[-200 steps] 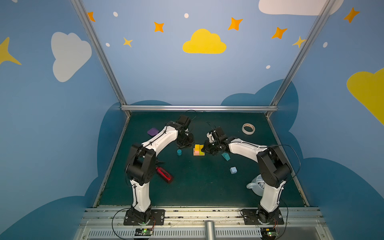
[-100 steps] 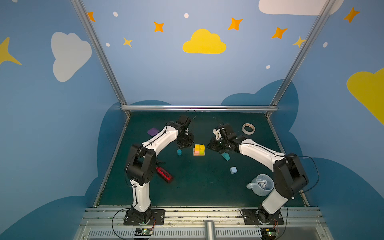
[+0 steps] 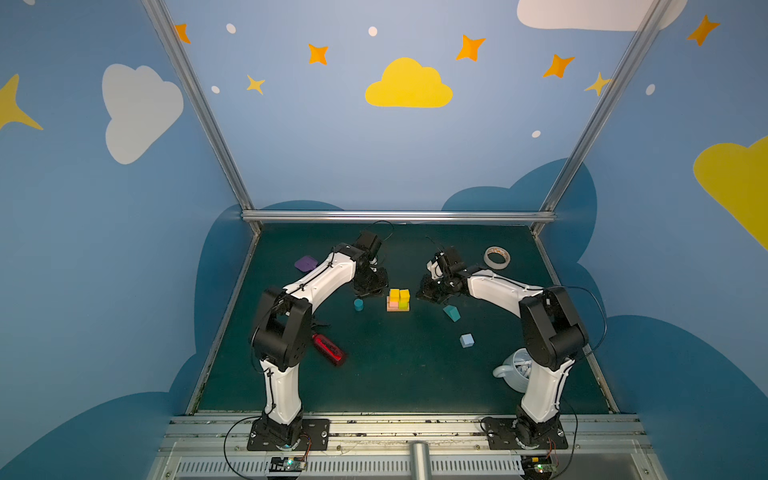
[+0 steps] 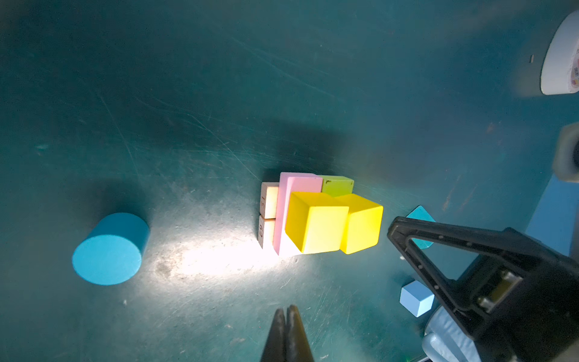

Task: Build the wood block tower

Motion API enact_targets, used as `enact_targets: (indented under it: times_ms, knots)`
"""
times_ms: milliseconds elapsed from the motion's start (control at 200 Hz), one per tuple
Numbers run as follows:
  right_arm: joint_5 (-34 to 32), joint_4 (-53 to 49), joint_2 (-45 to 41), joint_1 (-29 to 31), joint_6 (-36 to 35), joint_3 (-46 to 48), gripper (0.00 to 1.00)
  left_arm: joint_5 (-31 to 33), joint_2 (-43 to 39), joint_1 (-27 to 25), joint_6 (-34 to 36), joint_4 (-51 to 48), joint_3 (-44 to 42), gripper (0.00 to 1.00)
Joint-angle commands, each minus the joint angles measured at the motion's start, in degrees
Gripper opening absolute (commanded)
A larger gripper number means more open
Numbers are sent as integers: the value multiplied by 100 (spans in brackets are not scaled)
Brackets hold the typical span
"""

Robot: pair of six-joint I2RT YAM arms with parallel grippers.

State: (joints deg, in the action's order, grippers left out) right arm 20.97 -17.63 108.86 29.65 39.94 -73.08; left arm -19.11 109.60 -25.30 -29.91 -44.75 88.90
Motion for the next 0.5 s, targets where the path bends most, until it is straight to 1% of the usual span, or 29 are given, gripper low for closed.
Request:
enact_targets:
  times_ms: [0,491]
  knots:
    - [108,60,95,41,-8,-151,0,-49,-116,-20,-6,-25,-5,5]
    - [152,154,309,133,49,-329,0,-29,-158,-27,3,-34,-48,5]
